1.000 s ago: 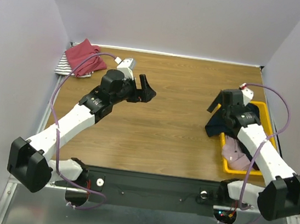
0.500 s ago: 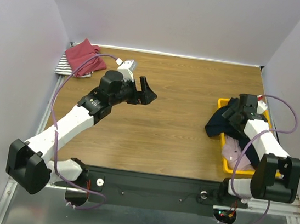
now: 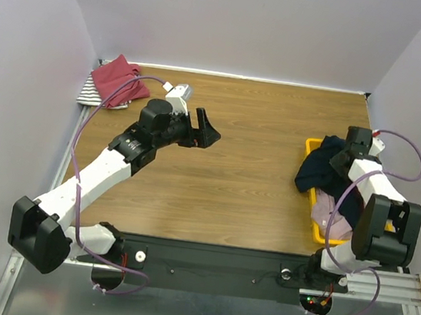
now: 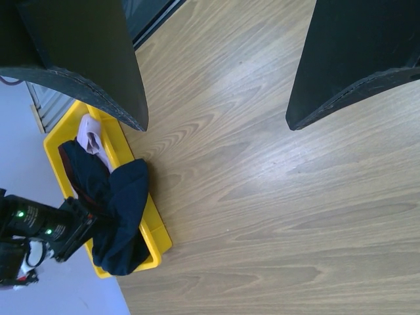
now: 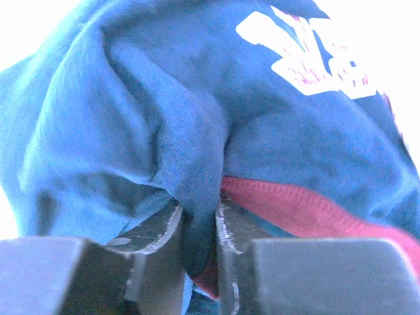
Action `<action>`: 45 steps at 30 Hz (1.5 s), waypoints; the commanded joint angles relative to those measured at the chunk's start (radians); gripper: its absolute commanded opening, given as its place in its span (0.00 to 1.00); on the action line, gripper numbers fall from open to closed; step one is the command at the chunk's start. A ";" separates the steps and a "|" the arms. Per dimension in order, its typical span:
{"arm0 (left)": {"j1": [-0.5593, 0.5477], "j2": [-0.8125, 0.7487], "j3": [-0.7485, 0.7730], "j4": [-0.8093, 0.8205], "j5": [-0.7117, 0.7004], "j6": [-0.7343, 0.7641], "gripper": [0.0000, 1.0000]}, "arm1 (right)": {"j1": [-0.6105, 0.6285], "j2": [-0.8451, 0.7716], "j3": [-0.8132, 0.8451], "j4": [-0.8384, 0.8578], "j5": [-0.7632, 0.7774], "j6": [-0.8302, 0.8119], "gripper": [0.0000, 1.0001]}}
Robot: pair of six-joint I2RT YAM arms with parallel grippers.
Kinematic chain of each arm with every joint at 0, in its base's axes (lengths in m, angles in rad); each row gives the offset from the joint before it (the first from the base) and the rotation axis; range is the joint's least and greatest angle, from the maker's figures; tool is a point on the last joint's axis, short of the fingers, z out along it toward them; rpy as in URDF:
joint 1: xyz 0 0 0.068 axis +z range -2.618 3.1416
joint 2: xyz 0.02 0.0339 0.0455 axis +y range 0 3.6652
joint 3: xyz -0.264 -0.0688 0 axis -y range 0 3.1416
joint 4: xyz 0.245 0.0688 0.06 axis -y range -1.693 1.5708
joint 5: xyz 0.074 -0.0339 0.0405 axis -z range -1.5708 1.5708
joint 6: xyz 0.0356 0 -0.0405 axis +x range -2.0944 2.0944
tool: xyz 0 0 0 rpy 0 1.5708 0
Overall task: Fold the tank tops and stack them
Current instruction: Grab the tank top from the pile, then move the tank top to the center of the board
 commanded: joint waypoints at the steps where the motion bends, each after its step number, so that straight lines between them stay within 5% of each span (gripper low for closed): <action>1: -0.003 -0.022 -0.005 0.029 0.005 0.020 0.98 | -0.008 -0.069 0.111 0.025 0.005 -0.018 0.21; 7: -0.003 -0.029 0.010 -0.011 -0.015 0.026 0.98 | -0.008 -0.227 0.203 -0.087 -0.039 -0.037 0.00; 19: -0.003 -0.066 0.059 -0.052 -0.163 0.000 0.98 | 0.052 -0.318 0.496 -0.151 -0.275 -0.102 0.00; 23: 0.007 -0.100 0.059 -0.063 -0.242 -0.041 0.97 | 0.309 -0.244 0.645 -0.202 -0.181 -0.136 0.00; 31: 0.045 -0.147 0.035 -0.106 -0.371 -0.104 0.96 | 0.800 0.039 0.650 -0.197 -0.014 -0.112 0.00; 33: 0.054 -0.155 0.014 -0.112 -0.385 -0.119 0.96 | 0.849 0.122 0.624 -0.174 -0.073 -0.081 0.16; 34: 0.059 -0.161 0.004 -0.109 -0.388 -0.122 0.95 | 0.868 0.138 0.590 -0.159 -0.091 -0.080 0.27; 35: 0.062 -0.163 -0.006 -0.109 -0.391 -0.125 0.95 | 0.876 0.148 0.573 -0.144 -0.100 -0.077 0.49; 38: 0.062 -0.152 -0.059 -0.088 -0.379 -0.138 0.96 | 0.874 0.116 0.507 -0.122 -0.047 -0.053 0.78; 45: 0.056 -0.054 -0.190 -0.010 -0.325 -0.210 0.88 | 0.876 0.020 0.349 -0.108 0.010 -0.018 0.80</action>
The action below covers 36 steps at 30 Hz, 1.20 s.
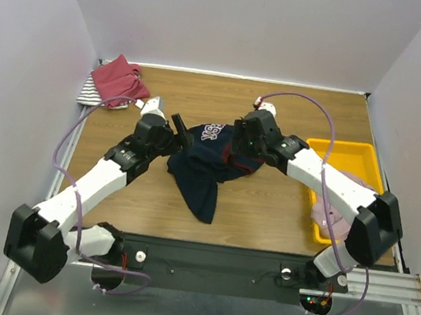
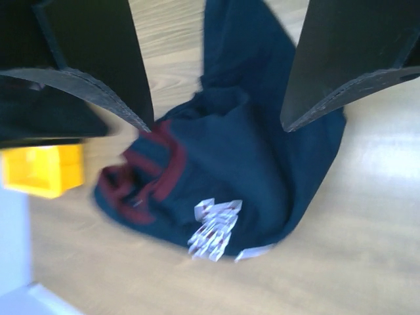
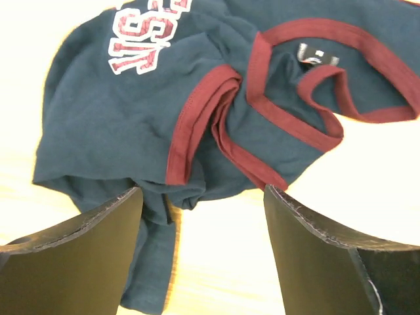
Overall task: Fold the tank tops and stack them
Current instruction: Move the tank top to the center of the board, then flatten the tank top out
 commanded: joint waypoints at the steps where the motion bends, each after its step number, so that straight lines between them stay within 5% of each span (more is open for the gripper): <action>1: -0.005 0.062 -0.078 0.081 0.024 -0.050 0.86 | -0.001 -0.092 -0.079 0.077 0.055 0.053 0.80; 10: -0.153 0.261 -0.046 0.117 -0.059 -0.031 0.82 | -0.024 -0.076 -0.280 0.144 0.075 0.105 0.72; 20: -0.171 0.416 0.023 0.117 -0.154 -0.021 0.77 | -0.121 0.082 -0.317 0.304 -0.006 0.105 0.56; 22: -0.153 0.431 0.055 0.108 -0.159 -0.014 0.65 | -0.145 0.124 -0.291 0.312 -0.015 0.105 0.45; 23: -0.144 0.442 0.063 0.106 -0.150 -0.012 0.51 | -0.173 0.133 -0.280 0.312 -0.014 0.099 0.28; 26: -0.092 0.436 0.085 0.098 -0.120 -0.017 0.11 | -0.269 0.116 -0.240 0.309 -0.019 0.093 0.01; 27: -0.081 0.422 0.086 0.069 -0.125 -0.020 0.00 | -0.305 0.102 -0.228 0.308 -0.023 0.085 0.00; 36: 0.120 0.218 0.065 -0.017 -0.142 -0.023 0.00 | -0.563 0.197 0.137 0.229 -0.055 0.013 0.00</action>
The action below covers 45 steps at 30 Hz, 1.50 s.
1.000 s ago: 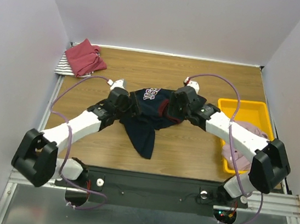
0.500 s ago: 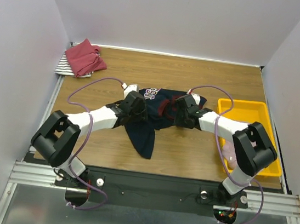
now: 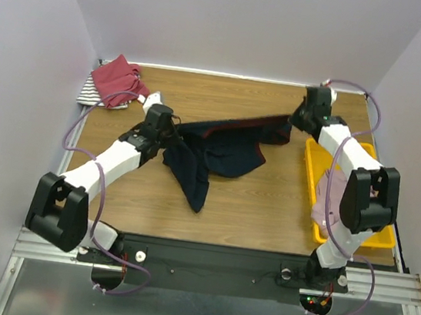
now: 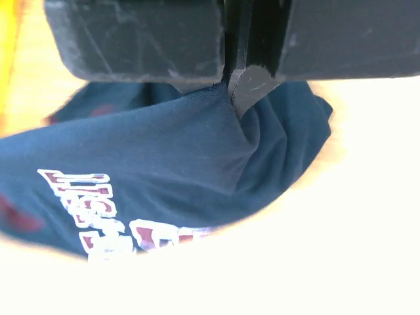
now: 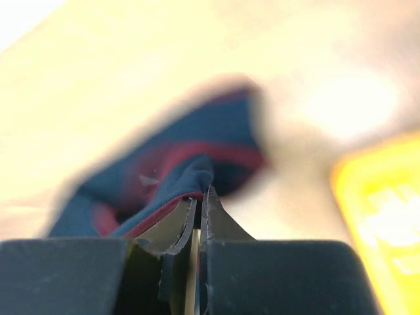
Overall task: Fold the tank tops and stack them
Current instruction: Flatten the tank top out
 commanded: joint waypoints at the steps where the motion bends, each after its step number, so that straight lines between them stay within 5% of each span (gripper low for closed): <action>1: 0.081 -0.105 0.011 -0.057 -0.037 0.011 0.00 | -0.049 0.082 0.209 -0.001 0.022 -0.047 0.00; 12: 0.099 -0.135 -0.004 -0.037 0.149 0.070 0.00 | -0.058 0.233 0.550 -0.042 -0.007 -0.071 0.01; 19: 0.008 -0.203 0.143 -0.163 -0.006 0.097 0.00 | -0.059 0.118 0.610 -0.052 0.042 -0.120 0.00; 24: 0.005 -0.280 0.194 -0.174 0.015 0.143 0.00 | -0.061 -0.023 0.610 -0.052 0.096 -0.160 0.00; 38: -0.489 -0.151 0.427 -0.121 0.074 0.226 0.00 | -0.102 -0.045 0.898 -0.056 0.185 -0.226 0.00; 45: -0.367 -0.183 0.360 -0.126 0.116 0.162 0.00 | -0.102 0.073 1.010 -0.061 -0.009 -0.170 0.00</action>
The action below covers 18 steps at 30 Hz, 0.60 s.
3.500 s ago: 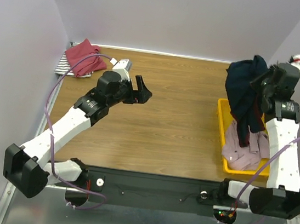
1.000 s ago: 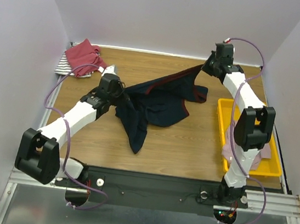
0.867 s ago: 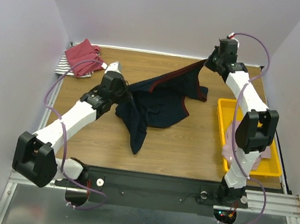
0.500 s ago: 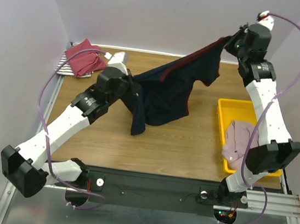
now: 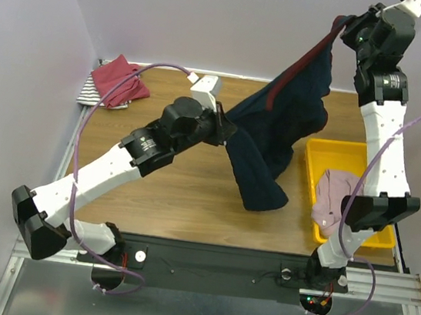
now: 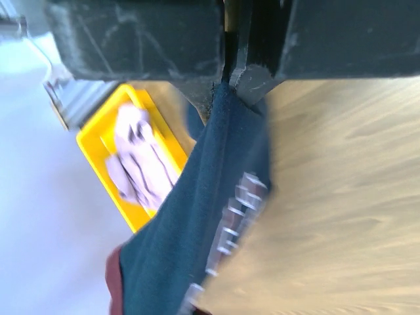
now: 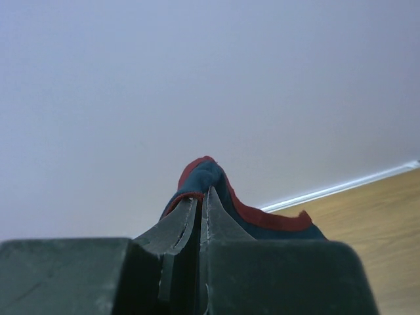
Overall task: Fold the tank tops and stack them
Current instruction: Flatten the tank top out
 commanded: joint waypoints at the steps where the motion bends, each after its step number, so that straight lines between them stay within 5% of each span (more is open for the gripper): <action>1: 0.143 -0.044 -0.069 -0.028 0.047 -0.043 0.00 | -0.018 0.086 0.033 0.075 -0.118 0.044 0.00; 9: 0.478 0.042 -0.495 0.169 0.222 -0.163 0.00 | 0.157 0.323 -0.069 0.138 -0.207 0.047 0.00; 10: 0.508 0.042 -0.531 0.211 0.238 -0.190 0.07 | 0.182 0.363 -0.043 0.136 -0.196 0.027 0.02; 11: 0.543 0.042 -0.586 0.261 0.280 -0.204 0.11 | 0.218 0.447 0.020 0.127 -0.195 0.020 0.08; 12: 0.592 0.037 -0.603 0.280 0.301 -0.209 0.30 | 0.231 0.486 0.055 0.114 -0.205 0.019 0.14; 14: 0.620 0.017 -0.605 0.274 0.307 -0.200 0.51 | 0.243 0.561 0.161 0.074 -0.225 0.032 0.32; 15: 0.625 0.003 -0.596 0.263 0.302 -0.189 0.64 | 0.242 0.589 0.166 0.051 -0.230 0.033 0.52; 18: 0.625 -0.056 -0.563 0.213 0.281 -0.166 0.73 | 0.242 0.563 0.082 0.049 -0.212 0.026 0.74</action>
